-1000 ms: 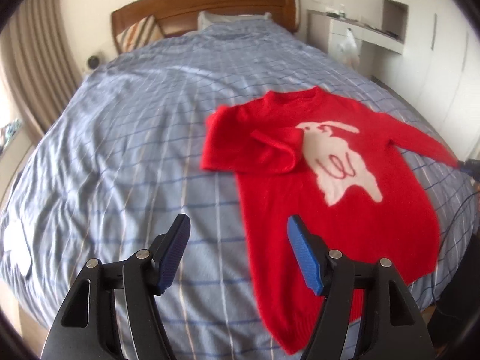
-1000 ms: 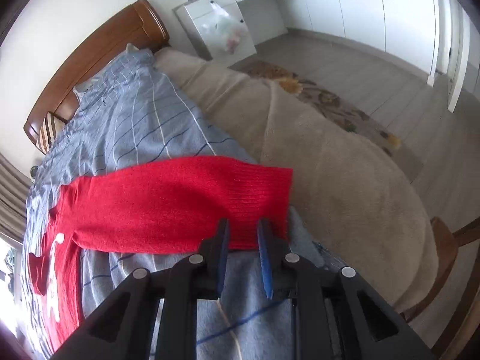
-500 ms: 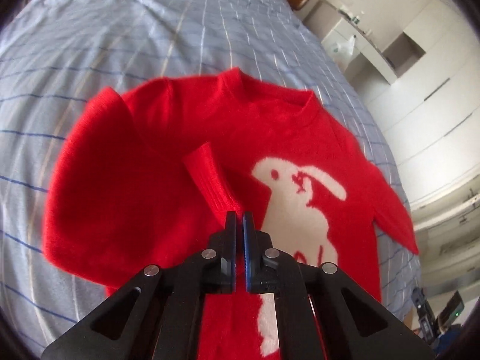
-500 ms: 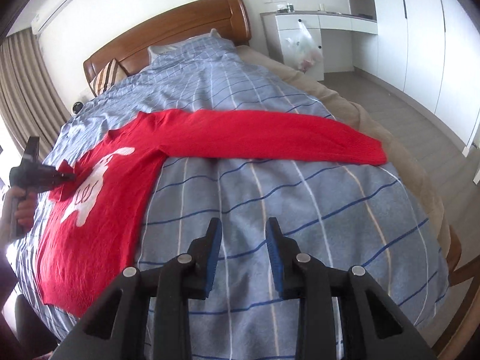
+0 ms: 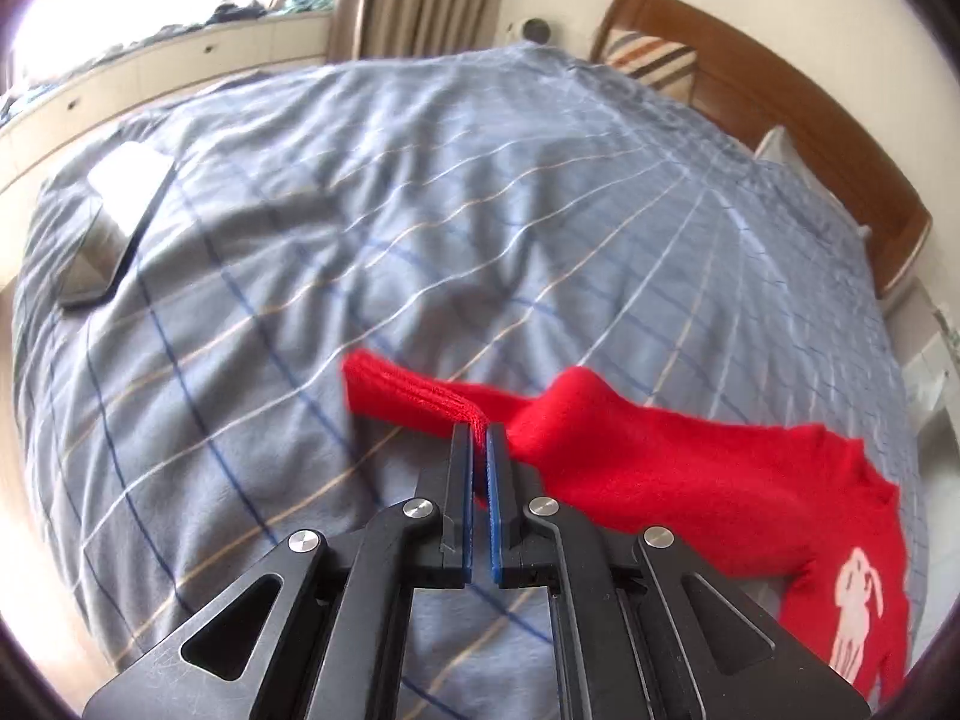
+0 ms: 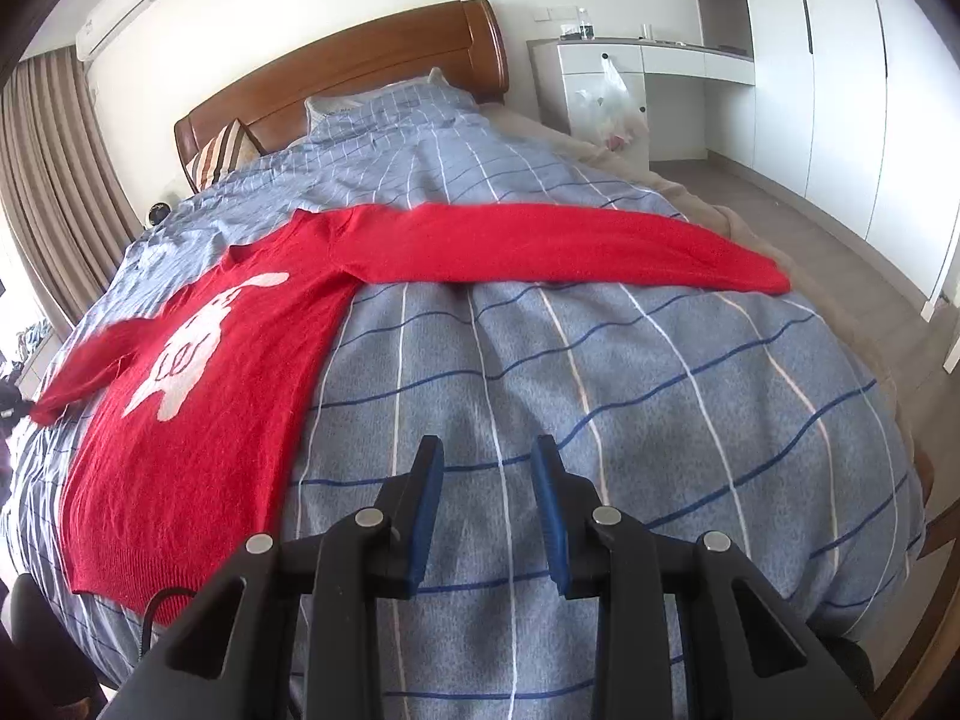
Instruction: Fold small clothes
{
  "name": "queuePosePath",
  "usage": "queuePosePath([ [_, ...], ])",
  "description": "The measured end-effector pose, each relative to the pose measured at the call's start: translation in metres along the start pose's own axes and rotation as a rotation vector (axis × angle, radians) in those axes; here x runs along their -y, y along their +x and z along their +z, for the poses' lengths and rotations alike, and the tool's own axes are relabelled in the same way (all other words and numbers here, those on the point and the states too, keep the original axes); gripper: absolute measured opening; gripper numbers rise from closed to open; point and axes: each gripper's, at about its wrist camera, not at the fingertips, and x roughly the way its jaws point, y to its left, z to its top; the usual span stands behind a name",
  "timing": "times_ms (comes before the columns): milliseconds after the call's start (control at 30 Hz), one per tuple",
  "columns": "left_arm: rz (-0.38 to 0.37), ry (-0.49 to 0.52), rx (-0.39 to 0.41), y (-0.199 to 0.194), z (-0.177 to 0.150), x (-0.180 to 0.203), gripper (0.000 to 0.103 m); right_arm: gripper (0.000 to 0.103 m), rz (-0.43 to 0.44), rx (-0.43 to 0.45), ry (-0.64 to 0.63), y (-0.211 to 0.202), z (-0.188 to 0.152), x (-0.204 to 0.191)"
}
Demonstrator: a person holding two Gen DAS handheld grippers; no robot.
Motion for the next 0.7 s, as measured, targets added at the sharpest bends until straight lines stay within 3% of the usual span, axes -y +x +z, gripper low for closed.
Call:
queuePosePath([
  [233,-0.086,-0.039,-0.079,0.015,-0.023,-0.024,0.007,0.031,-0.01,0.001,-0.007,-0.001,-0.003,-0.003],
  [267,-0.103,-0.04,-0.093,0.016,-0.023,-0.027,0.012,0.031,-0.01,0.002,-0.004,-0.002,-0.003,-0.003],
  [333,-0.156,-0.054,-0.107,0.014,-0.021,-0.036,0.036,0.031,-0.009,0.007,-0.001,-0.003,-0.005,-0.003],
  [367,-0.188,-0.065,-0.105,0.012,-0.02,-0.041,0.054,0.031,-0.01,0.009,0.001,-0.003,-0.005,-0.002],
  [400,-0.216,-0.076,-0.097,0.009,-0.017,-0.045,0.062,0.031,-0.009,0.009,0.003,-0.003,-0.005,-0.002],
  [533,-0.263,-0.062,-0.12,0.016,0.001,-0.045,0.068,0.031,-0.009,-0.001,0.003,-0.001,-0.006,-0.003],
  [633,-0.221,-0.065,-0.123,0.03,0.017,-0.049,0.068,0.031,-0.016,-0.004,-0.014,-0.002,-0.006,-0.006],
  [667,-0.223,-0.082,-0.129,0.037,0.021,-0.052,0.066,0.031,-0.019,-0.003,-0.02,-0.002,-0.006,-0.007],
  [700,-0.228,-0.099,-0.144,0.043,0.025,-0.055,0.056,0.031,-0.023,-0.001,-0.026,-0.003,-0.006,-0.009],
])
